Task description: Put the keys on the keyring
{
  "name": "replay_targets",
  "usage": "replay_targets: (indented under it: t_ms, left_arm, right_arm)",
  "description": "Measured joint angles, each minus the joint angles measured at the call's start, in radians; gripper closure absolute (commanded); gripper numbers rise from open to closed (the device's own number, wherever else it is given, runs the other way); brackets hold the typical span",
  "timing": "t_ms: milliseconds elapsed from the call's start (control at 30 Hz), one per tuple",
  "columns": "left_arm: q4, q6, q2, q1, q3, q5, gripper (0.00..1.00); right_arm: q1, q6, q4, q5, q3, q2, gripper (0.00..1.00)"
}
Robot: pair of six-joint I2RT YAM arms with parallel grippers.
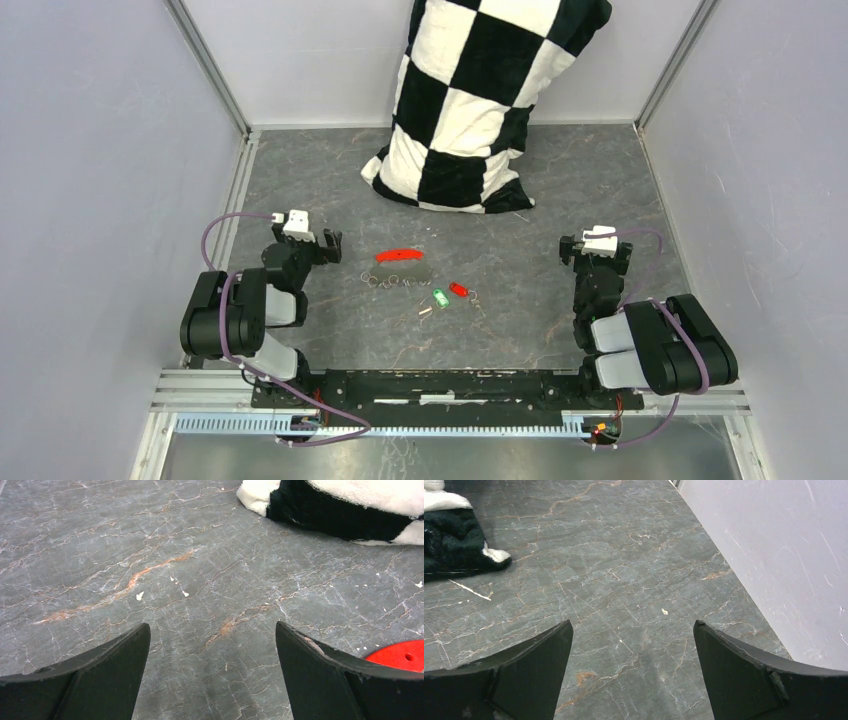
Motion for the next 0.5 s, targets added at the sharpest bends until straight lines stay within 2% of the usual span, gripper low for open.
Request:
replay_targets:
  t_ms: [500]
  left_arm:
    - [0.000,0.000,0.000,0.000,0.000,0.001,0.00]
  right_arm:
    - [0.000,0.000,0.000,0.008,0.000,0.000,0.02]
